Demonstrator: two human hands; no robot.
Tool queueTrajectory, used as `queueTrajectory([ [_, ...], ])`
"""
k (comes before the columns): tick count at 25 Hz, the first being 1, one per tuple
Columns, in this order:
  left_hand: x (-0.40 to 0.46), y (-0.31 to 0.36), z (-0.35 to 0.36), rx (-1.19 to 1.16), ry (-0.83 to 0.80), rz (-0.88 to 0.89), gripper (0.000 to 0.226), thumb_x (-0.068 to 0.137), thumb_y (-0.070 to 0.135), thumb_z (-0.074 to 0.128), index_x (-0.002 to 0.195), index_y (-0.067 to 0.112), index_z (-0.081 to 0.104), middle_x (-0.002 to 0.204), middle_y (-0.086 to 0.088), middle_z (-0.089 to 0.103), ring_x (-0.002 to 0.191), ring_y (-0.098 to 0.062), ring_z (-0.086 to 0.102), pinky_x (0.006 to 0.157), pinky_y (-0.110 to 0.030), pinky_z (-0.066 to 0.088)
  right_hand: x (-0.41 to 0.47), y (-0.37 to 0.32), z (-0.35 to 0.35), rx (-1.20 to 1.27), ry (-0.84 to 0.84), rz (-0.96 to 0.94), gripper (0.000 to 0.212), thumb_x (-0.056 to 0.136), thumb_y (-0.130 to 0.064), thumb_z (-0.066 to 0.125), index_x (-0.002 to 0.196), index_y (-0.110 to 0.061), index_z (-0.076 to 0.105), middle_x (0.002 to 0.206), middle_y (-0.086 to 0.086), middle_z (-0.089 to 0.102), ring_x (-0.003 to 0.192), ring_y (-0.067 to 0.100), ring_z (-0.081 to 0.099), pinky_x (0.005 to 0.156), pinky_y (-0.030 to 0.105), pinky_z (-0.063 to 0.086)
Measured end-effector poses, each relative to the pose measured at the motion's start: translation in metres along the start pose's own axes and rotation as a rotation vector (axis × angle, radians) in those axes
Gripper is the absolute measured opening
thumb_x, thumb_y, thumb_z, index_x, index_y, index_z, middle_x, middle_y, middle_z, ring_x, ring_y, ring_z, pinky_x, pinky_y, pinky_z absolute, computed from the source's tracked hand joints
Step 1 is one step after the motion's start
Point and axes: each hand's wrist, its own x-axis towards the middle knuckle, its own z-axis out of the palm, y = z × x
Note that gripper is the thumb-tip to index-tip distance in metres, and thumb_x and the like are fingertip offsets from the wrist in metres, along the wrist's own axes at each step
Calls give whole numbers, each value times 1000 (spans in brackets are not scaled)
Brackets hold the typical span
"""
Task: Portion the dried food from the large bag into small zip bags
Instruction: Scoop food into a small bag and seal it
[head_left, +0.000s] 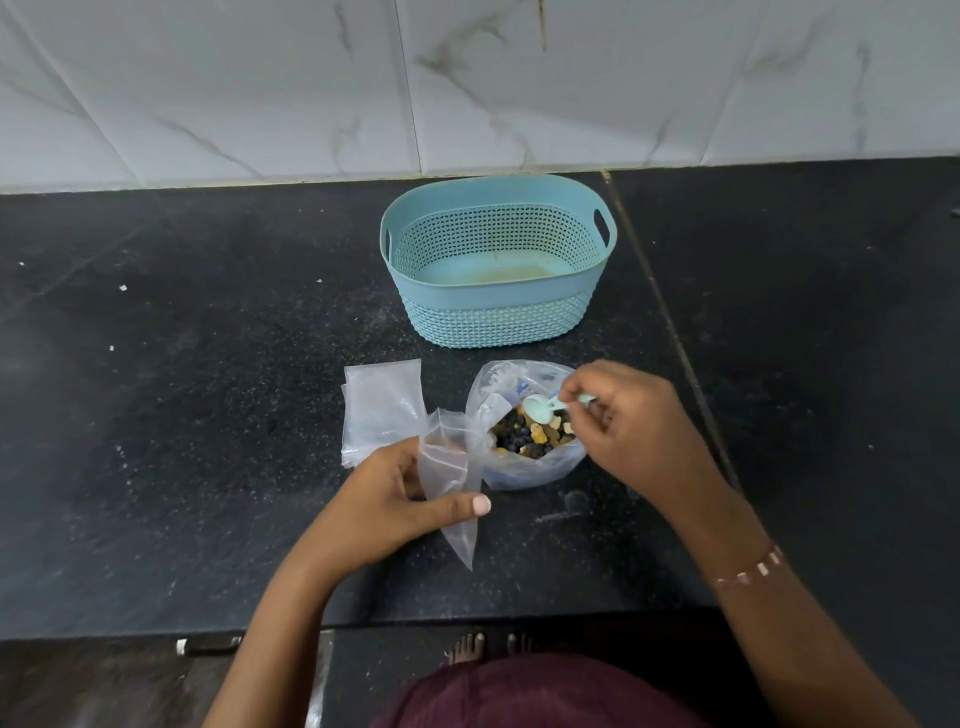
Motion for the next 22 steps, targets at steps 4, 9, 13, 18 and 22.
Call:
queueTrajectory([
  [4, 1, -6, 6, -57, -70, -60, 48, 62, 29, 80, 104, 12, 65, 100, -7, 73, 91, -15, 68, 80, -27, 55, -9, 1, 6, -260, 26, -176, 22, 72, 10, 65, 91, -1, 67, 73, 12, 67, 62, 25, 62, 56, 28, 55],
  [9, 7, -2, 13, -143, -53, -38, 39, 67, 19, 81, 100, 9, 63, 90, 2, 73, 87, -12, 68, 78, -23, 55, -13, 7, 10, -247, -12, -158, 19, 73, 6, 52, 78, 0, 69, 67, 11, 66, 60, 27, 61, 52, 29, 54],
  [13, 19, 4, 15, -167, 28, 4, 37, 63, 19, 71, 98, 12, 62, 87, 6, 74, 85, -9, 68, 73, -20, 54, -12, 6, 7, -239, -14, -74, 15, 72, 8, 58, 78, -1, 69, 66, 11, 65, 60, 26, 61, 53, 28, 54],
  [18, 22, 5, 15, -195, 30, -60, 36, 61, 24, 71, 95, 15, 63, 81, 6, 72, 77, -7, 67, 69, -24, 58, -4, -4, 5, -417, -43, 27, 27, 52, 12, 77, 56, -6, 56, 50, 6, 49, 46, 15, 35, 45, 9, 13],
  [22, 22, -2, 22, -360, 31, -122, 31, 62, 24, 69, 92, 15, 65, 78, 2, 74, 73, -9, 69, 68, -26, 58, -8, -6, 11, -341, -129, 5, 27, 48, 14, 78, 59, -4, 62, 51, 4, 51, 47, 13, 37, 41, 17, 24],
])
